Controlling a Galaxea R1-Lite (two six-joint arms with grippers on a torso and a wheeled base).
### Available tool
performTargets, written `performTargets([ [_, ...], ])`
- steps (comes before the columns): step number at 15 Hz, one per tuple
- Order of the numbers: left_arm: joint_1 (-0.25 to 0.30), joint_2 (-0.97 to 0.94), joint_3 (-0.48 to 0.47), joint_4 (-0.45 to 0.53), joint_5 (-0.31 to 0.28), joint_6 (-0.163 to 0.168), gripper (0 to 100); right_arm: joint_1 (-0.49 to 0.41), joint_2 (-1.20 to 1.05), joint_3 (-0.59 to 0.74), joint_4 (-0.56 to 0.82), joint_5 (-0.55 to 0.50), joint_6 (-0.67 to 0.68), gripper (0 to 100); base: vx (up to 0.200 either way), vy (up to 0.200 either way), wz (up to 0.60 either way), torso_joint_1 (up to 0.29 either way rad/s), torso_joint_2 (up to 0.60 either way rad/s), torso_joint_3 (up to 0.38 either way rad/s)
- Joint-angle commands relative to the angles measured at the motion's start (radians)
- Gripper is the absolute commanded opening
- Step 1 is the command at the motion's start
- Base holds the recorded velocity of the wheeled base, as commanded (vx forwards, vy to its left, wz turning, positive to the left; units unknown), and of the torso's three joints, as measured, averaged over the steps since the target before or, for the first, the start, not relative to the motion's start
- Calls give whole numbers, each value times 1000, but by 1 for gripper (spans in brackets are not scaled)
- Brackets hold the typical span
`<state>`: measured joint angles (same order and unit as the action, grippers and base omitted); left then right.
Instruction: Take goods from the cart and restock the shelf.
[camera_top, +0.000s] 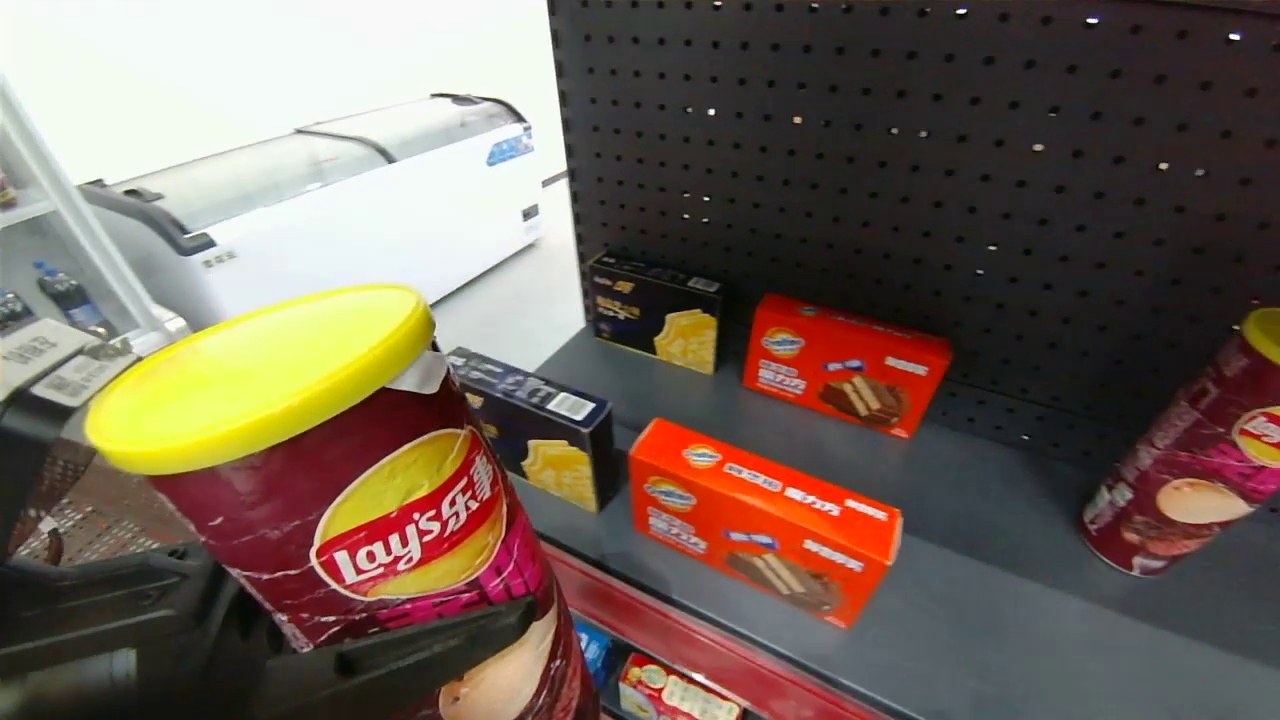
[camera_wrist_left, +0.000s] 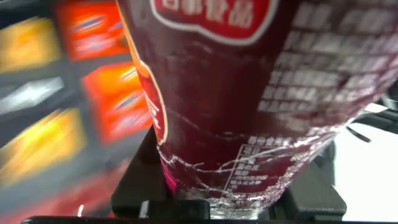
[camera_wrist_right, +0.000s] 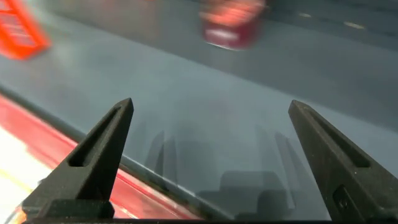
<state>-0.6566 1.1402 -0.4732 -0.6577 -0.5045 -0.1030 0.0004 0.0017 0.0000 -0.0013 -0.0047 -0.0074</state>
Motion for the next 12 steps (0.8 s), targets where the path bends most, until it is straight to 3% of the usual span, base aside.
performTargets([
  [1, -31, -14, -1, 0, 1, 0, 0, 1, 0, 0, 0, 0, 0, 100, 0, 0, -600, -2, -7, -2],
  [10, -32, -14, 4, 1, 3, 0, 0, 1, 1, 0, 0, 0, 0, 100, 0, 0, -600, 2, 2, 2],
  [12, -28, -14, 4, 0, 3, 0, 0, 1, 0, 0, 0, 0, 0, 100, 0, 0, 0, 0, 0, 0],
])
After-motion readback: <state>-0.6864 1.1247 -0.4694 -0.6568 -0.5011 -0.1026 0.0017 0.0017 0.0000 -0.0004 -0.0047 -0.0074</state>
